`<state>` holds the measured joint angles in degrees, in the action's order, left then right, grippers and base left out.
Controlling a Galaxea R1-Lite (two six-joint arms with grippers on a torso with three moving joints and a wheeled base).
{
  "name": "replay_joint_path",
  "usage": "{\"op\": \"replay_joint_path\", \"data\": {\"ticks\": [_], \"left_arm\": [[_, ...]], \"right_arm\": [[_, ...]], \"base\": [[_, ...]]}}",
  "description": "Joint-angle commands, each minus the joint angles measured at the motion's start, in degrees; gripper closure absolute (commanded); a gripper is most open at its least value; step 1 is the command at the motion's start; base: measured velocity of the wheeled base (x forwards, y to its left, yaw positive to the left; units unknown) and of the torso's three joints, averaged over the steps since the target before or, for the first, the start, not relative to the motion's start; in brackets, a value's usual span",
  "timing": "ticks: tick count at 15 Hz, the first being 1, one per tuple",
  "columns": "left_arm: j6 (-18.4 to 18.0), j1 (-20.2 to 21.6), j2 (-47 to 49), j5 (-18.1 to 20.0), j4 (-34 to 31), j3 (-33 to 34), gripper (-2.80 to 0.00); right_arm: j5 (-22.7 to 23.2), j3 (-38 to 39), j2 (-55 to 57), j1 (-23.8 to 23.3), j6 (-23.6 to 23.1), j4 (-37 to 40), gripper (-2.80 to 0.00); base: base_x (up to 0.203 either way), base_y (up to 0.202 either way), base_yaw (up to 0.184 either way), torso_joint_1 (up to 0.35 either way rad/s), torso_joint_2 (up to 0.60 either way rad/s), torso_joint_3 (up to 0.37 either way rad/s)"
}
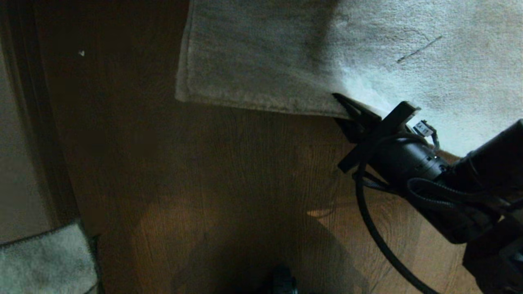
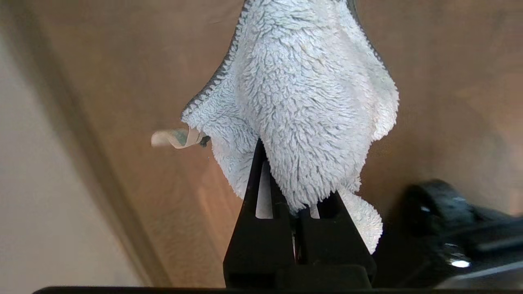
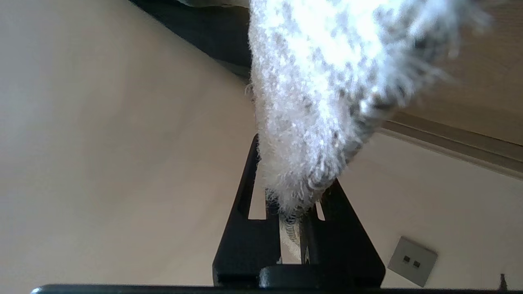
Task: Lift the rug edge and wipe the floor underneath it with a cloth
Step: Lift up the carpet, then wipe the floor under the carpet with a rag
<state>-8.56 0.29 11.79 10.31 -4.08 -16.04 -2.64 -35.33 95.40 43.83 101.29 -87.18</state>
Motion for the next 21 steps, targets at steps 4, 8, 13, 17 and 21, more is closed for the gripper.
{"op": "replay_joint_path", "data": {"ticks": [4,8,13,17,21], "left_arm": [[-2.9,-0.05,20.75,8.43,0.17,-7.25,0.0],[-3.64,-2.78,28.34,10.88,3.05,-8.12,0.0],[-3.56,-14.51,43.93,9.0,12.06,-12.57,0.0],[-1.12,-29.66,60.36,-1.05,23.99,-20.07,0.0],[1.88,-37.46,73.08,-7.91,35.61,-23.16,0.0]], "right_arm": [[0.0,0.08,-3.33,-1.21,0.57,-2.77,0.0],[0.0,0.08,-4.26,-1.99,0.49,-2.77,0.0],[0.0,-0.09,-4.0,-2.62,0.2,-2.77,0.0],[0.0,0.0,-3.54,-3.5,-0.66,-2.77,0.0],[0.0,0.02,-2.98,-5.25,-0.66,-2.77,0.0]], "base": [[0.0,0.0,0.0,0.0,0.0,0.0],[0.0,0.0,0.0,0.0,0.0,0.0],[0.0,0.0,0.0,0.0,0.0,0.0],[0.0,0.0,0.0,0.0,0.0,0.0],[0.0,0.0,0.0,0.0,0.0,0.0]]}}
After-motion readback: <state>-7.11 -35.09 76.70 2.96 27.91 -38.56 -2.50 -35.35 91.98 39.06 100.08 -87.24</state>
